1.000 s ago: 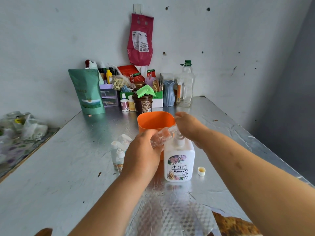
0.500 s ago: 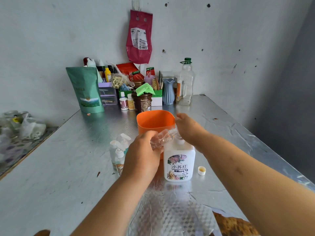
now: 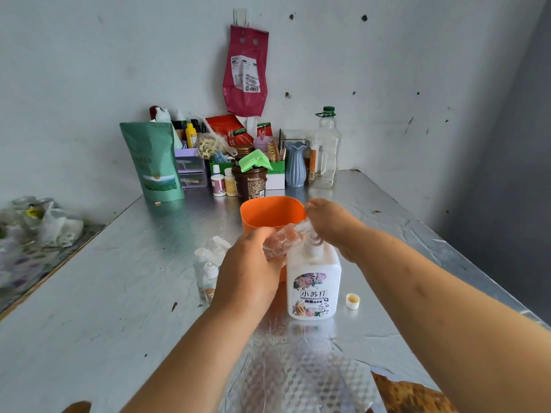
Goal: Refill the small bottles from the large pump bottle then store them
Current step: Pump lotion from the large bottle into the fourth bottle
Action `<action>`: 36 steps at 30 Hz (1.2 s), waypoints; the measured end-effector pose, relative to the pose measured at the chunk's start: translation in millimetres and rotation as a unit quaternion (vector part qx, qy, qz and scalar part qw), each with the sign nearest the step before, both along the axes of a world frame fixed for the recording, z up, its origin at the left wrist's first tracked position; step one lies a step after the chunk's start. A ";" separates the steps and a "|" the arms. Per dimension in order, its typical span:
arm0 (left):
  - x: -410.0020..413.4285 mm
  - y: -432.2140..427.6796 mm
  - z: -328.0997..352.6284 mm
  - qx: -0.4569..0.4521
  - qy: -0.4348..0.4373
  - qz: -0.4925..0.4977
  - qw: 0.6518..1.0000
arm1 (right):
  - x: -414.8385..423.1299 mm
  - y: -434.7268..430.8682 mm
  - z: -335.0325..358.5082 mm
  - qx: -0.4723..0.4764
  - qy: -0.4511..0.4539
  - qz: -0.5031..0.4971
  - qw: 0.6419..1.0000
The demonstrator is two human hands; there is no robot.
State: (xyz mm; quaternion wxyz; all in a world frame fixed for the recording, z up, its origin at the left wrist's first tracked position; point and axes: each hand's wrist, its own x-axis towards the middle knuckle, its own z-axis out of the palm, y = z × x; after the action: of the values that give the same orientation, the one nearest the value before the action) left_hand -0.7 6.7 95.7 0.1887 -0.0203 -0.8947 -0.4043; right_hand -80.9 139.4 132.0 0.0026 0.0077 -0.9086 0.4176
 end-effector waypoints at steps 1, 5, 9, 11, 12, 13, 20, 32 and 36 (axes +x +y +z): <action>0.1 0.1 -0.5 0.000 -0.001 0.000 1.000 | -0.5 0.1 -0.1 0.002 -0.002 -0.001 1.000; -2.2 -1.4 -2.8 -0.005 -0.006 0.009 1.000 | -2.9 0.9 -1.1 0.012 -0.002 -0.002 1.000; -5.4 -3.3 -7.6 -0.003 -0.012 0.014 1.000 | -5.3 0.4 -4.1 0.033 0.006 -0.003 0.999; -6.8 -4.1 -10.4 -0.005 -0.015 0.016 1.000 | -7.9 -0.9 -6.8 0.046 0.010 -0.004 0.999; -7.3 -4.4 -11.5 -0.008 -0.017 0.018 1.000 | -8.6 -1.5 -8.8 0.054 0.012 -0.005 0.998; -7.9 -4.5 -12.4 -0.012 -0.021 0.019 1.000 | -8.4 -2.0 -10.7 0.061 0.013 -0.006 0.998; -3.8 -4.9 -10.4 -0.036 -0.021 0.022 0.999 | -5.7 -0.6 -6.2 0.065 -0.001 -0.004 0.998; -2.5 -6.0 -7.6 -0.031 -0.002 0.013 0.999 | -7.2 -0.4 -4.4 0.030 -0.002 -0.015 0.999; -3.9 -5.8 -9.3 -0.031 0.000 0.011 0.999 | -6.0 0.3 -5.2 0.046 0.005 -0.012 0.999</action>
State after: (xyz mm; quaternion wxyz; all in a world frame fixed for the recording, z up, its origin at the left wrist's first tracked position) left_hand -4.6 0.9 86.3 0.1928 -0.0161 -0.9068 -0.3746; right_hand -86.9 139.7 126.7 0.0115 -0.0007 -0.9268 0.3754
